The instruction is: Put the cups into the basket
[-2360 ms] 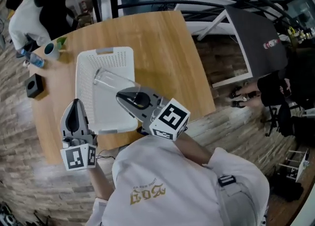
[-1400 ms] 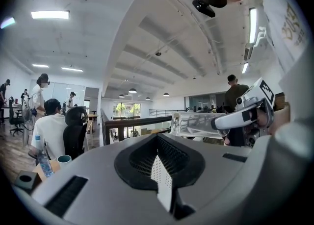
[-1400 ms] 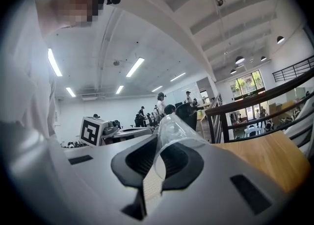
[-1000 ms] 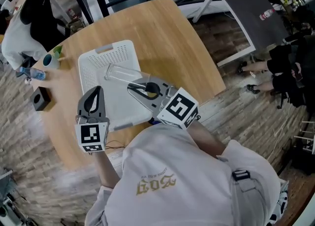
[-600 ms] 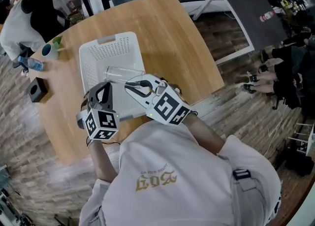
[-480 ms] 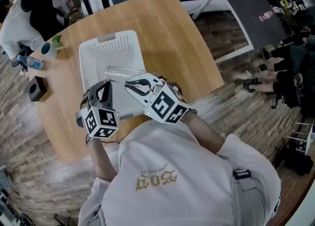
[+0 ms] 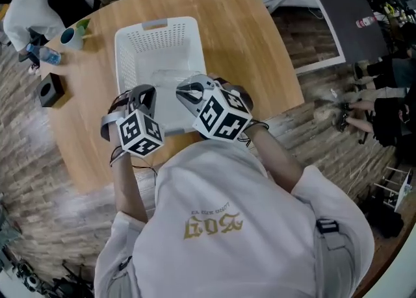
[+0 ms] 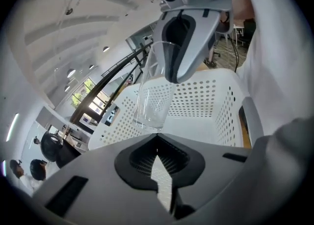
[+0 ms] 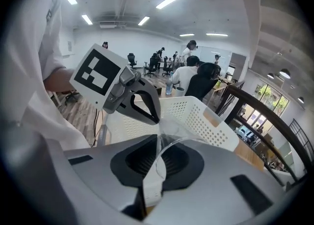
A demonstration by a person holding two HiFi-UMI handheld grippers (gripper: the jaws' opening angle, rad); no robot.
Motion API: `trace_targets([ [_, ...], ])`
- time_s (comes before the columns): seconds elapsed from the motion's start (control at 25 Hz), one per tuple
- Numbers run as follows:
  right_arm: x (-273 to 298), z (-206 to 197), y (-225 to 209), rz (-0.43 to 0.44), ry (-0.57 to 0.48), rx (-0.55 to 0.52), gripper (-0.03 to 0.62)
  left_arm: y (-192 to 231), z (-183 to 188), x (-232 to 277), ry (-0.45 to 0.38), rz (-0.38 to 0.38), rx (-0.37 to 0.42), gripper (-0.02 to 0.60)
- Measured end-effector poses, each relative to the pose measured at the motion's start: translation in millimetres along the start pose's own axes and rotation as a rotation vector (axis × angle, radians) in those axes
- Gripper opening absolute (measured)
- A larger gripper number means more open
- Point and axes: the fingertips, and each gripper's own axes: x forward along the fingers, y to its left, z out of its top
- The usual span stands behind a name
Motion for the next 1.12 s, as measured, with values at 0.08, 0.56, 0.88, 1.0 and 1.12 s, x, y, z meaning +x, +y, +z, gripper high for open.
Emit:
trace_targets([
  [0.08,6.0,-6.5,2.6,0.023,0.053,-0.016,0.026,-4.8,-3.4,4.4,0.018,-0.023,0.038,0.006],
  [0.56,32.6,-42.0,36.6,0.190,0.343,-0.090,0.026,-26.9,-0.4,18.8,0.075,-0.186,0.249,0.006],
  [0.88,43.0,-47.5,42.9,0.218,0.430,-0.118,0.026,-38.5,-7.3,25.6,0.126,-0.401,0.302,0.006],
  [1.0,47.1,-50.2,46.8,0.231,0.461,-0.147,0.026,-36.5,-5.6,26.7,0.127,-0.462,0.299,0.006],
  [1.12,50.9,-52.9,51.2,0.246,0.483,-0.157,0.026,-37.1,-4.1,29.0,0.128,-0.526,0.283,0.006],
])
